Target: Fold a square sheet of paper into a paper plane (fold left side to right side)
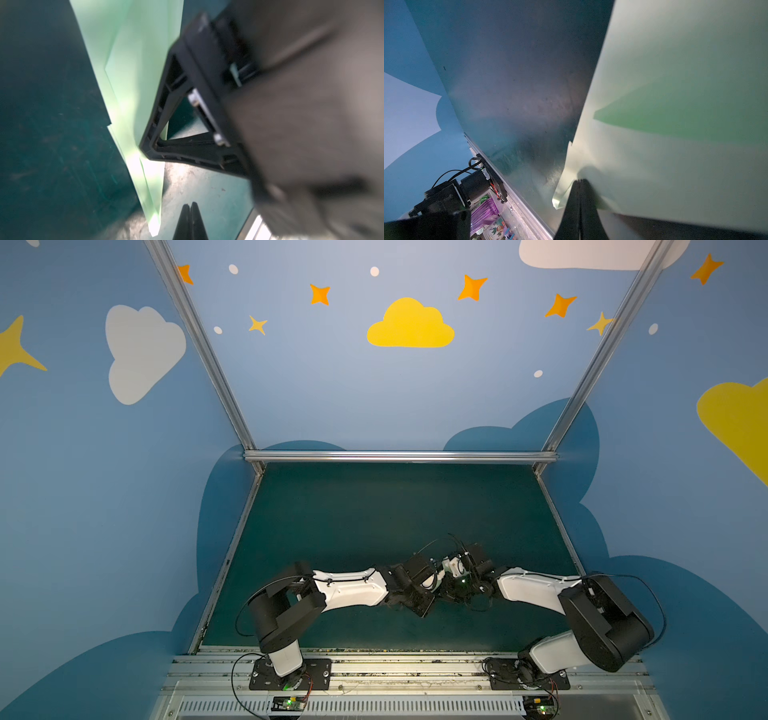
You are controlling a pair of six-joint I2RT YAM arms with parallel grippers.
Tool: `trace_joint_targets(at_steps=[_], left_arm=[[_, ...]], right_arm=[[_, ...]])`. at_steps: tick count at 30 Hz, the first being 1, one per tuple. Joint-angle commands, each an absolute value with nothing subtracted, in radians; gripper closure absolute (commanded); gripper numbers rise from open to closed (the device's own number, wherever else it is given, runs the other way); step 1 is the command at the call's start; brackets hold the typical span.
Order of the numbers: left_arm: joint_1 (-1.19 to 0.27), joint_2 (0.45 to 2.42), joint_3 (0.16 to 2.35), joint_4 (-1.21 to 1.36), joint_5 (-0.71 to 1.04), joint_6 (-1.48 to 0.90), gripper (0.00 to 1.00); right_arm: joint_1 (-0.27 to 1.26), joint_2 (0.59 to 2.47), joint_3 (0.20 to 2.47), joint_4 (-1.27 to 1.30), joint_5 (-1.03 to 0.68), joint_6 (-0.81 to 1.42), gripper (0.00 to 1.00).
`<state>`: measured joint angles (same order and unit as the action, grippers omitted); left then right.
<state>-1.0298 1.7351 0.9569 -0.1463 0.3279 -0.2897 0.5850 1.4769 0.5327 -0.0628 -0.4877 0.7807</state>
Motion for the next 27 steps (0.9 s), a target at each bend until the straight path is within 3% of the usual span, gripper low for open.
trace_joint_targets(at_steps=[1, 16, 27], left_arm=[[-1.029, 1.760, 0.975, -0.141, 0.328, -0.265, 0.97], [-0.998, 1.824, 0.983, -0.120, 0.320, -0.247, 0.97], [-0.962, 1.791, 0.873, -0.069, 0.311, -0.285, 0.97]], right_arm=[[0.582, 1.501, 0.501, -0.106, -0.426, 0.774, 1.00], [0.580, 1.494, 0.495, -0.116, -0.421, 0.773, 1.00], [0.578, 1.495, 0.495, -0.123, -0.417, 0.770, 1.00]])
